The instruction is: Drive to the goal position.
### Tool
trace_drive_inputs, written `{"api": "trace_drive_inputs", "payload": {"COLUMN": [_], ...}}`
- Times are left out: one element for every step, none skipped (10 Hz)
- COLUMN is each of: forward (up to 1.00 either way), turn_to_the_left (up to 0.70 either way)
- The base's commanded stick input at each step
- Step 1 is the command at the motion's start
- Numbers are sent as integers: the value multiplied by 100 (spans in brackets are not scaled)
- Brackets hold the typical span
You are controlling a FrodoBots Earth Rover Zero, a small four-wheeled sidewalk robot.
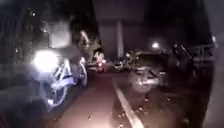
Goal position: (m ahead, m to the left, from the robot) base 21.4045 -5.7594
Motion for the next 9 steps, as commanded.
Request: {"api": "trace_drive_inputs", "payload": {"forward": [70,70,70,70,70,70,70,70,54], "turn_to_the_left": [0,0,0,0,0,0,0,0,0]}}
